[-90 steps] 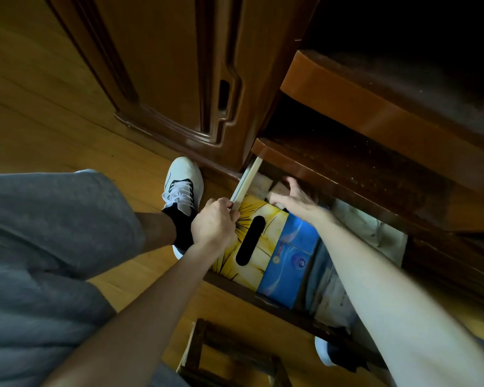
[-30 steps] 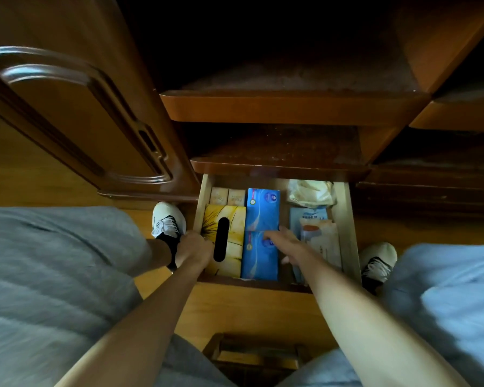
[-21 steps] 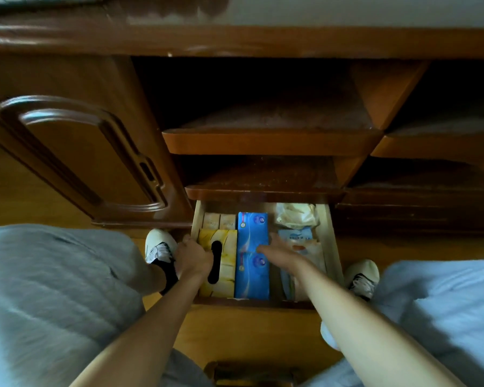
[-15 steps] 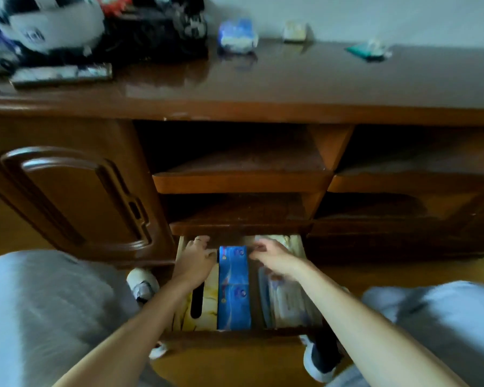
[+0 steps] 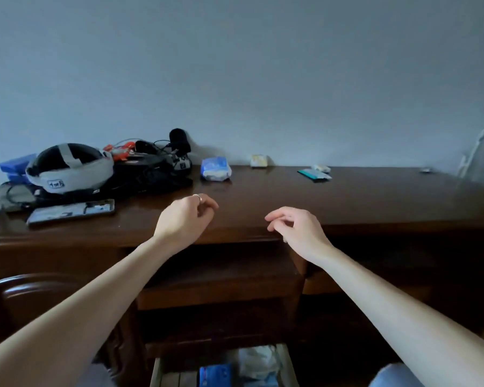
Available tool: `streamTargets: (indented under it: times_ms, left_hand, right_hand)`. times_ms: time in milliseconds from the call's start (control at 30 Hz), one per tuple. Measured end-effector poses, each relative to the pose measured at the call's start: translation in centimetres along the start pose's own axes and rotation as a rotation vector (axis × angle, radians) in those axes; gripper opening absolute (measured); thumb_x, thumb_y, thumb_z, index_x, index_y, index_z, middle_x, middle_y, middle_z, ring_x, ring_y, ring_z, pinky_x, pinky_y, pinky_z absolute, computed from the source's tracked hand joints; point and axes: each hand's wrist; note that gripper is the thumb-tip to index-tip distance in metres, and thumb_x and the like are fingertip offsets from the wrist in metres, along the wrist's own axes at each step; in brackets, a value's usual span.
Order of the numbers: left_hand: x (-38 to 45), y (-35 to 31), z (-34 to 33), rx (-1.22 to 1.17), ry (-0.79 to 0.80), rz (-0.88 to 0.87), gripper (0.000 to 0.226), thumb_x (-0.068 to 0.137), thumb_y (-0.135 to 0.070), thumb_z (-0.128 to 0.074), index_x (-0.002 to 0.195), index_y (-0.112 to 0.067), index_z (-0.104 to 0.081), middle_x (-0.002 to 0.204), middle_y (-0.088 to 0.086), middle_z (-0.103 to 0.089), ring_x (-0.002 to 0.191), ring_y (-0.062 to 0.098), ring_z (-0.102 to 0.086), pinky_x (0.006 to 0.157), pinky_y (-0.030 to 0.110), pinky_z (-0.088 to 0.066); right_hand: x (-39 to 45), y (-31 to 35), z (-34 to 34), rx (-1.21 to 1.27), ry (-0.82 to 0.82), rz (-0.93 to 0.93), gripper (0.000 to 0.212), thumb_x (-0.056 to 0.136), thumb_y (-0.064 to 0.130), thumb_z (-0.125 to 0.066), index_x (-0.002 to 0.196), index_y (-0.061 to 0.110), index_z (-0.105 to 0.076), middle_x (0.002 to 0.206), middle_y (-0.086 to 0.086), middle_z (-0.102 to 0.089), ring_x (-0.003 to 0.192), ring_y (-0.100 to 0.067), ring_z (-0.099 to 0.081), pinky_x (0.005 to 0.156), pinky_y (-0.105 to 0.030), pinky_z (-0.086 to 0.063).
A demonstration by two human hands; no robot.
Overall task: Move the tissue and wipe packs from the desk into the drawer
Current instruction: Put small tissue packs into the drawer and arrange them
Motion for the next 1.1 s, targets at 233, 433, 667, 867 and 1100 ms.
streamTargets:
  times_ms: [233, 433, 667, 867, 1100]
  left_hand:
    - [10.5, 1.3, -2.7, 0.059, 0.043, 0.050, 0.024, 0.087, -0.029, -0.058, 0.107, -0.034, -0.071, 0.103, -0.007, -0.063, 0.097, 0.018, -0.063, 0.076, 0.033, -0.051]
    - [20.0, 4.1, -7.9, 0.137, 0.117, 0.092, 0.044, 0.087, -0.034, -0.059, 0.130, -0.026, -0.061, 0.132, 0.006, -0.054, 0.124, 0.027, -0.050, 0.094, 0.040, -0.047]
    - [29.5, 6.5, -14.5, 0.214, 0.200, 0.158, 0.070, 0.084, -0.062, -0.050, 0.148, -0.037, -0.040, 0.152, 0.003, -0.037, 0.141, 0.029, -0.030, 0.108, 0.050, -0.036]
    - [31.0, 10.4, -19.8, 0.388, 0.234, 0.083, 0.074, 0.088, -0.075, -0.029, 0.147, -0.031, -0.041, 0.145, 0.004, -0.042, 0.136, 0.028, -0.034, 0.110, 0.058, -0.030]
    - [31.3, 10.4, -20.1, 0.407, 0.166, 0.035, 0.066, 0.092, -0.069, -0.031, 0.143, -0.028, -0.043, 0.136, 0.006, -0.046, 0.130, 0.029, -0.039, 0.107, 0.054, -0.036]
  right_hand:
    - [9.7, -4.2, -0.1, -0.233, 0.031, -0.055, 0.023, 0.098, 0.028, -0.062, 0.114, 0.044, -0.066, 0.107, 0.026, -0.067, 0.103, -0.001, -0.062, 0.078, -0.023, -0.048]
    - [18.0, -6.0, -2.3, -0.362, 0.051, -0.062, 0.018, 0.096, 0.037, -0.060, 0.109, 0.047, -0.069, 0.105, 0.028, -0.064, 0.099, 0.000, -0.058, 0.076, -0.026, -0.046]
    - [32.2, -6.8, -5.4, -0.423, 0.068, -0.095, 0.033, 0.095, 0.037, -0.057, 0.128, 0.039, -0.062, 0.123, 0.017, -0.066, 0.117, -0.011, -0.061, 0.090, -0.034, -0.052]
    - [42.9, -11.1, -9.4, -0.532, 0.024, -0.167, 0.052, 0.097, 0.038, -0.055, 0.147, 0.034, -0.043, 0.153, -0.002, -0.044, 0.138, -0.030, -0.045, 0.091, -0.040, -0.044]
    - [48.8, -14.5, -12.5, -0.660, -0.006, -0.280, 0.045, 0.098, 0.053, -0.048, 0.138, 0.032, -0.049, 0.148, -0.010, -0.044, 0.138, -0.034, -0.041, 0.107, -0.052, -0.034]
Point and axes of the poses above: each hand's wrist, its own x-axis towards the middle knuckle, its own z-axis out of the back of the hand, y = z × x
